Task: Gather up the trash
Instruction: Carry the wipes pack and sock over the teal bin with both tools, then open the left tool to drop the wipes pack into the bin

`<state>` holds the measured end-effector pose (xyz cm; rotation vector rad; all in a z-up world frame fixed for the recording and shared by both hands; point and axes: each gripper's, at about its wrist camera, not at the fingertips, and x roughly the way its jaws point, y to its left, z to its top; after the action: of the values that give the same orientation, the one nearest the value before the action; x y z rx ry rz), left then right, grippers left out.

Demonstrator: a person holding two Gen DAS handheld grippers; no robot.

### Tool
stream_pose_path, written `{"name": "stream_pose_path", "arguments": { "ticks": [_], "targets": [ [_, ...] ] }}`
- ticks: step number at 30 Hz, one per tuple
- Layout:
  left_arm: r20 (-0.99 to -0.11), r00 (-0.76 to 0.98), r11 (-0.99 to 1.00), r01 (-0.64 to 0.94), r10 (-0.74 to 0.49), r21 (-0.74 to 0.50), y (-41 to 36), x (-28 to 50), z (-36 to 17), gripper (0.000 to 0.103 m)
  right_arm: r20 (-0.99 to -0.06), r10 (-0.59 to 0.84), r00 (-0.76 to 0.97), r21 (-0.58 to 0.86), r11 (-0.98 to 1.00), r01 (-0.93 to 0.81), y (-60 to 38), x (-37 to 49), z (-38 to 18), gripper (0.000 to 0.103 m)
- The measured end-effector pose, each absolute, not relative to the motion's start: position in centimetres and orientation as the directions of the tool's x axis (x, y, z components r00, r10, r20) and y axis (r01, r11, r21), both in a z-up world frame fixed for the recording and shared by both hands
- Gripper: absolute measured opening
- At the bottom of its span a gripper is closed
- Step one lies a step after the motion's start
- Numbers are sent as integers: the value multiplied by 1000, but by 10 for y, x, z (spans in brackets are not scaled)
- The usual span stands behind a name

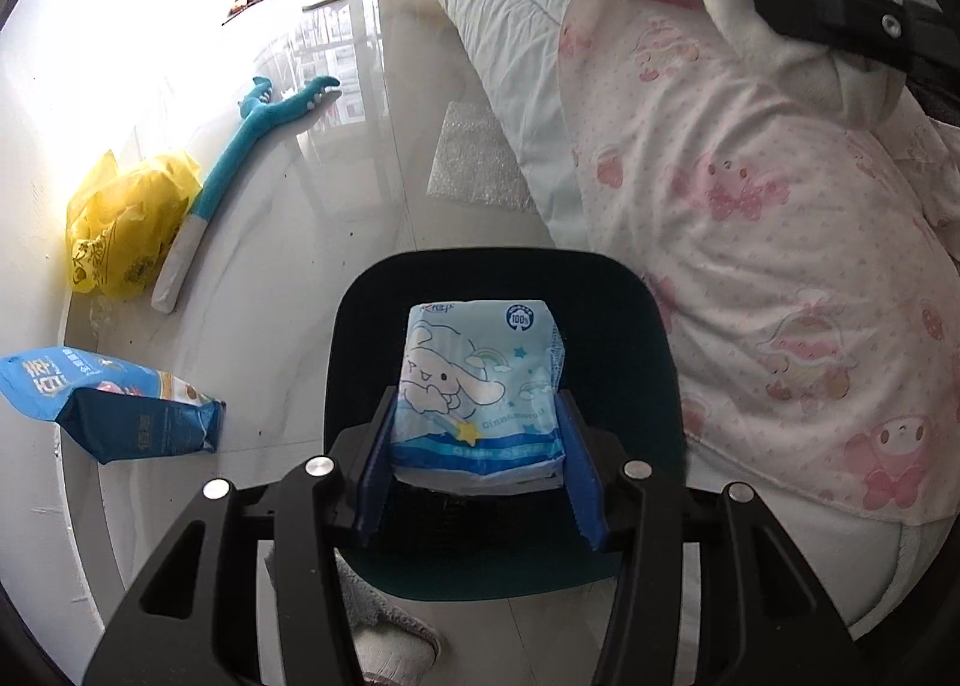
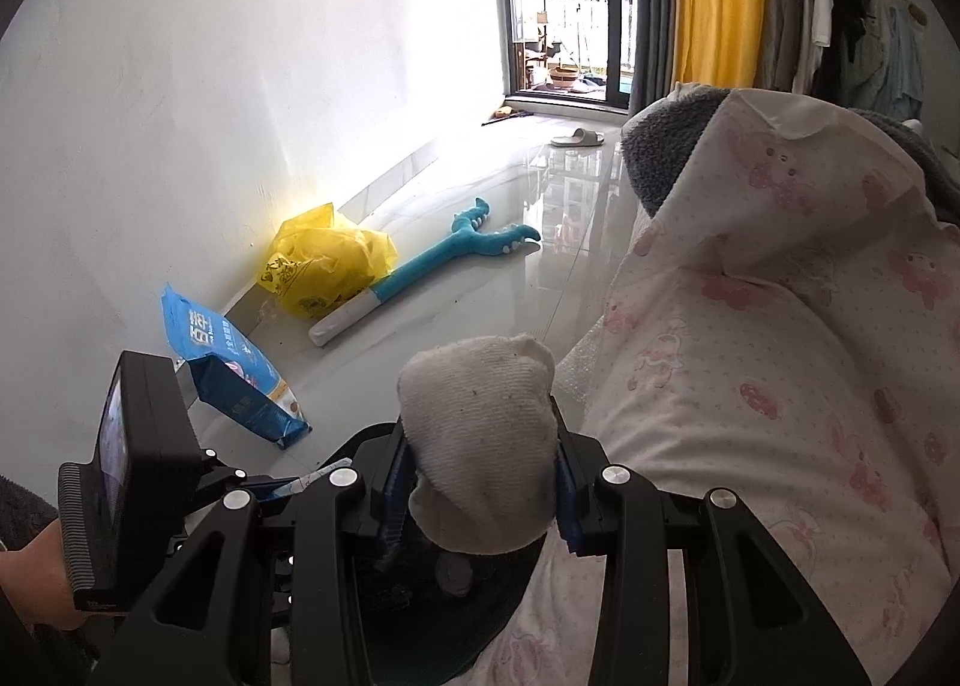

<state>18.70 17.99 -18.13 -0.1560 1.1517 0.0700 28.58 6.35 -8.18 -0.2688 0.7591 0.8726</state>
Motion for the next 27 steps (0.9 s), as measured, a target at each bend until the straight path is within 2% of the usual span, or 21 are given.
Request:
{"name": "stream_pose_path", "arguments": {
  "ticks": [6,10,13,15,21,27],
  "targets": [
    [-942,333,984,-146,-48,-102,191,177,-199,55,-720,586,371,82,603,-793,84,278,-93,40],
    [-940,338,983,-155,-45,-103,201,171,-200,75,-741,572,352,82,598,-797,96,277,-103,40],
    [-934,355,981,-165,-38,-103,209,167,-196,78,-762,554,335,88,601,-794,102,278,-113,40],
    [-930,368,980,-173,-26,-95,212,166,-192,83,-780,539,318,94,604,-792,107,279,-123,40],
    [-909,416,981,-179,11,-70,221,158,-181,84,-839,475,266,87,600,-796,125,277,-156,40],
    [-831,555,983,-175,50,-57,227,146,-151,87,-877,434,205,112,600,-792,137,275,-183,40]
  ]
}}
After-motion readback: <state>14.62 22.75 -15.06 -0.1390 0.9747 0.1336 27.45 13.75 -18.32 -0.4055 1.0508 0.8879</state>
